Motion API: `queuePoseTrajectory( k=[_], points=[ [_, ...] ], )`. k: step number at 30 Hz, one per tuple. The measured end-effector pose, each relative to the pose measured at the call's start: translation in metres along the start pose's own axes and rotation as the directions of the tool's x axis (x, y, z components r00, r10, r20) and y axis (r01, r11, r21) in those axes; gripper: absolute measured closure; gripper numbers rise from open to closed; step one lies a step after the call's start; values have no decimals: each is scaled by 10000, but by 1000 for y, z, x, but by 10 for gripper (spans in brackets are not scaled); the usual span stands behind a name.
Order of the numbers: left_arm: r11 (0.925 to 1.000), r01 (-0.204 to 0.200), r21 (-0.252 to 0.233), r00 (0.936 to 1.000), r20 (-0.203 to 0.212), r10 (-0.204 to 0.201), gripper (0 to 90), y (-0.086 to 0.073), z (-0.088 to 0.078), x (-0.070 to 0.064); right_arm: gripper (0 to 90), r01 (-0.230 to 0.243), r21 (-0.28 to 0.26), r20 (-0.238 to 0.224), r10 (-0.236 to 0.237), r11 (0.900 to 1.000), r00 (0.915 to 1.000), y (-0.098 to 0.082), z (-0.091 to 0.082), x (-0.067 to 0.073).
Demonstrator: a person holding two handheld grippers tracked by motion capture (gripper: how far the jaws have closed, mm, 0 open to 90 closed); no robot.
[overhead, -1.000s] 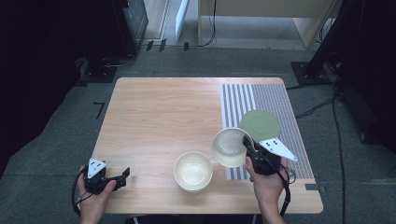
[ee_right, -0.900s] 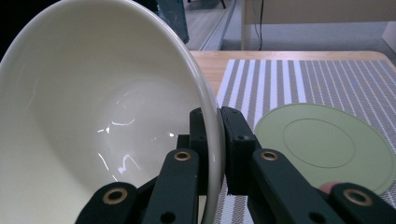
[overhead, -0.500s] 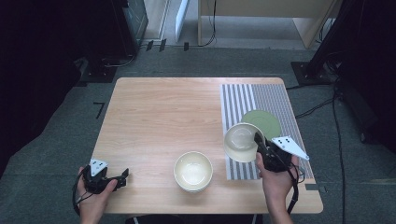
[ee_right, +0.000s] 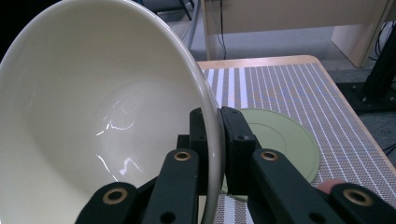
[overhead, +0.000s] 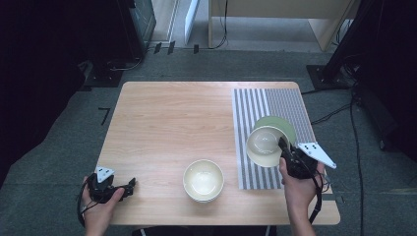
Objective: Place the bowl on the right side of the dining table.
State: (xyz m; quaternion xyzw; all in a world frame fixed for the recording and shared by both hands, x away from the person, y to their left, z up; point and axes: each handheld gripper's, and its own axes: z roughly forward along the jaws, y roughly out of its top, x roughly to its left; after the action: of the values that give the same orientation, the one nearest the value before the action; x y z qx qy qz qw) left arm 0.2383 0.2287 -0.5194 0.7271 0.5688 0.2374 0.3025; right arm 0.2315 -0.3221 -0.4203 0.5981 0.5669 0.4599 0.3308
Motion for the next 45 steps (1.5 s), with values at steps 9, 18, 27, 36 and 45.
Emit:
queuePoseTrajectory(
  k=[9, 18, 27, 36, 45],
  points=[
    [10000, -31, 5, 10000, 24, 31, 0, 0, 0, 0, 847, -202, 25, 155, 201, 9998, 9997, 6, 2, -15],
    [10000, -68, 8, 10000, 54, 68, 0, 0, 0, 1, 847, -391, 164, 347, 385, 9991, 9987, 15, 13, -28],
    [10000, -69, 8, 10000, 54, 69, 0, 1, 0, 1, 847, -540, 283, 470, 526, 9981, 9975, 21, 25, -34],
    [10000, -68, 5, 10000, 54, 68, 0, 1, 0, 1, 847, -477, 461, 680, 445, 9978, 9967, 26, 39, -37],
    [10000, -79, 7, 9999, 69, 79, 0, 1, 1, 1, 847, -692, 717, 936, 624, 9950, 9937, 22, 53, -45]
  ],
)
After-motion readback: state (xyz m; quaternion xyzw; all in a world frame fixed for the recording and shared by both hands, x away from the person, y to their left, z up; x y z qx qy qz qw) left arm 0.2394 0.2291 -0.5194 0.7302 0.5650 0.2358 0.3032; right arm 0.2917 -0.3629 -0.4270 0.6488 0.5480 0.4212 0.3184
